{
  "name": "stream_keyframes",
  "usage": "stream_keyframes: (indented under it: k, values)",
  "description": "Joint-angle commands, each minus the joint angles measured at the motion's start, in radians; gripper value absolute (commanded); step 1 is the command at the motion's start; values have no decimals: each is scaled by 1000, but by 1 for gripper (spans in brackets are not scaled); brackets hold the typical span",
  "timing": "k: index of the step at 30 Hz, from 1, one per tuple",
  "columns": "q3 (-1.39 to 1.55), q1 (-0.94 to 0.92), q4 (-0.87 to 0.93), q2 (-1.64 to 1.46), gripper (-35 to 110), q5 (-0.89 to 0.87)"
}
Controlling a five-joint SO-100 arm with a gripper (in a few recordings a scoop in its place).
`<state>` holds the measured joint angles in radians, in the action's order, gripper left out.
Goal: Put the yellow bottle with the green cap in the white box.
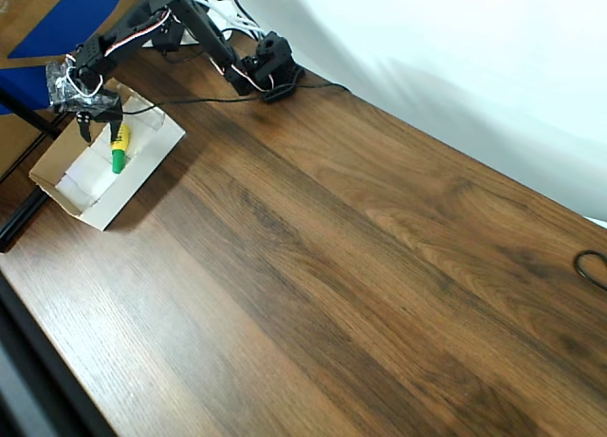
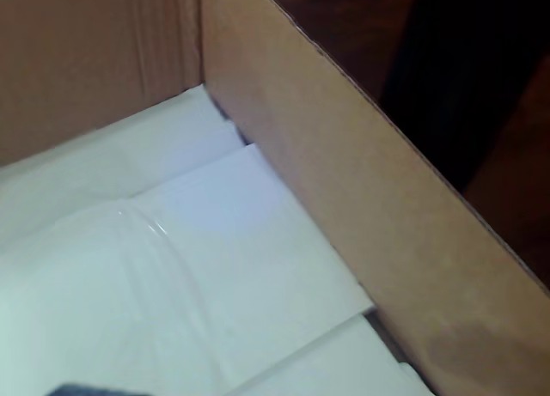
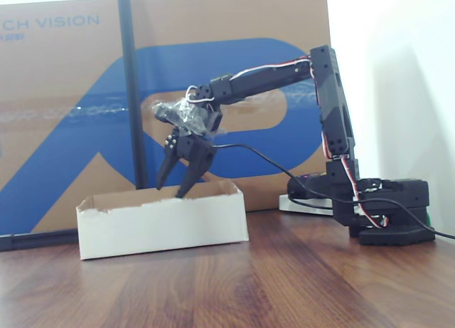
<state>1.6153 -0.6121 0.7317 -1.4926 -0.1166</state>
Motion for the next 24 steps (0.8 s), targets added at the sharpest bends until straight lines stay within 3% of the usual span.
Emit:
stream_keyframes:
  k: [1, 15, 24]
  values:
    - [-8, -5, 0, -123, 0, -20]
    - [425, 288, 18, -667, 0, 49]
    - [896, 545, -43, -1163, 0, 152]
